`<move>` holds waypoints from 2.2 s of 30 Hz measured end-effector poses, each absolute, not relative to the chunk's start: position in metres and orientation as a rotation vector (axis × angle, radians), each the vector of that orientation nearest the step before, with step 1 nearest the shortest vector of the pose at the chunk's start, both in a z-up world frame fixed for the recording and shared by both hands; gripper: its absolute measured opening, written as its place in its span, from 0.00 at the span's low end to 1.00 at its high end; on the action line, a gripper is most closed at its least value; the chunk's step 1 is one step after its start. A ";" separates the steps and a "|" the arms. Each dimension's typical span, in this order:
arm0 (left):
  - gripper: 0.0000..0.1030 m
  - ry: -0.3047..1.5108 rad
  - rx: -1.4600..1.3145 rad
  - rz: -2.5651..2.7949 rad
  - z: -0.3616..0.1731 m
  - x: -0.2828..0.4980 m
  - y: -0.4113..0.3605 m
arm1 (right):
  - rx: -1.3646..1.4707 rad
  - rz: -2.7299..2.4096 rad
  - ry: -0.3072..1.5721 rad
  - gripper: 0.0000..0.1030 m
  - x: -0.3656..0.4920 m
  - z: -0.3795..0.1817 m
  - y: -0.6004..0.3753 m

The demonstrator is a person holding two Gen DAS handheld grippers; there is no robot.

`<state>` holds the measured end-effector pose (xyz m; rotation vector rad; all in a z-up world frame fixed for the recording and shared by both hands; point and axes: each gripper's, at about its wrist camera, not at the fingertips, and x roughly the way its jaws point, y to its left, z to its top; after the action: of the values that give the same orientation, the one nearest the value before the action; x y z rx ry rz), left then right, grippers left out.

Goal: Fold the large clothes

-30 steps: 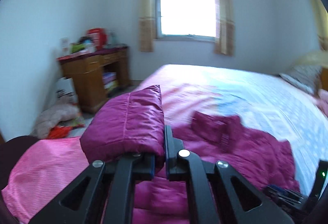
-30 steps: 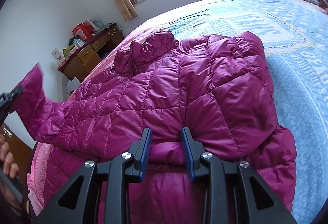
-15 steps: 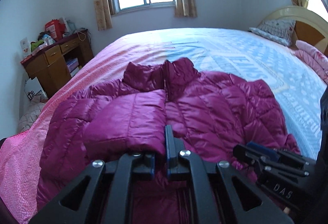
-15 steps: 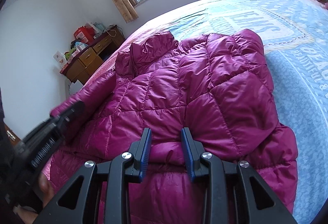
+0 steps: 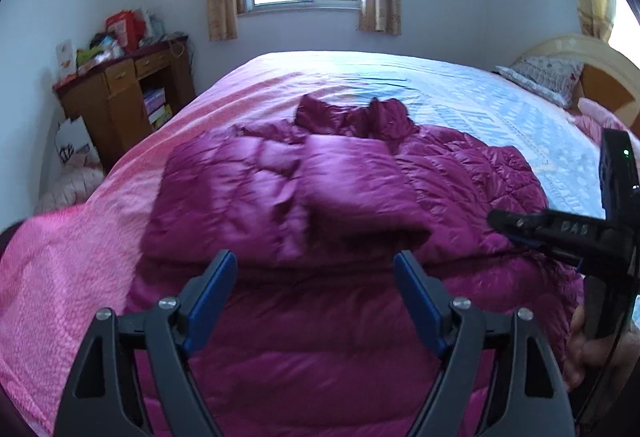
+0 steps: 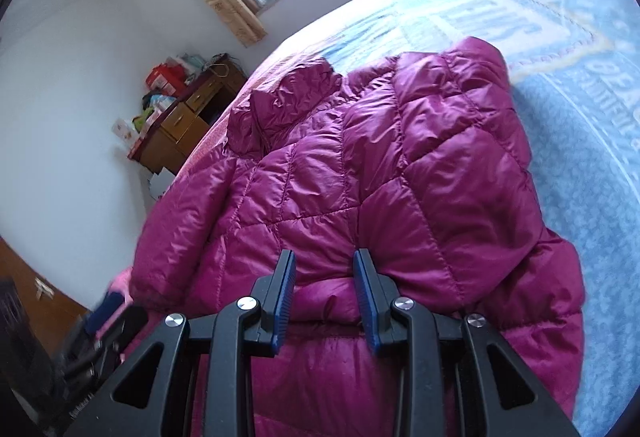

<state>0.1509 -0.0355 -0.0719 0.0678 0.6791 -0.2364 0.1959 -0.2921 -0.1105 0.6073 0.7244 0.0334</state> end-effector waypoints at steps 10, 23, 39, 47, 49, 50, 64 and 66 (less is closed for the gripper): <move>0.82 0.710 0.023 0.044 -0.071 0.160 0.042 | 0.144 0.182 0.676 0.81 0.211 -0.046 -0.147; 0.82 0.712 -0.031 0.097 -0.069 0.155 0.081 | 0.122 0.001 0.797 0.32 0.260 -0.065 -0.137; 0.82 0.715 -0.024 0.067 -0.066 0.157 0.064 | 0.720 0.113 0.792 0.53 0.181 -0.105 -0.222; 0.82 0.684 0.002 0.061 -0.050 0.175 0.046 | 0.348 -0.037 0.602 0.53 0.173 -0.029 -0.217; 0.82 0.665 0.013 0.043 -0.041 0.185 0.034 | 0.290 0.002 0.623 0.53 0.197 -0.021 -0.210; 0.82 0.664 0.023 0.038 -0.038 0.191 0.027 | 0.274 0.017 0.642 0.53 0.200 -0.022 -0.209; 0.82 0.796 0.076 0.135 -0.080 0.281 -0.006 | 0.101 0.053 0.838 0.53 0.250 -0.103 -0.189; 0.83 0.831 0.057 0.147 -0.095 0.286 0.000 | 0.086 0.051 0.825 0.53 0.248 -0.105 -0.188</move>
<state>0.2861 0.0003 -0.0948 0.0569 0.8311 0.1473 0.2477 -0.1878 -0.1053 0.0863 0.8253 0.0511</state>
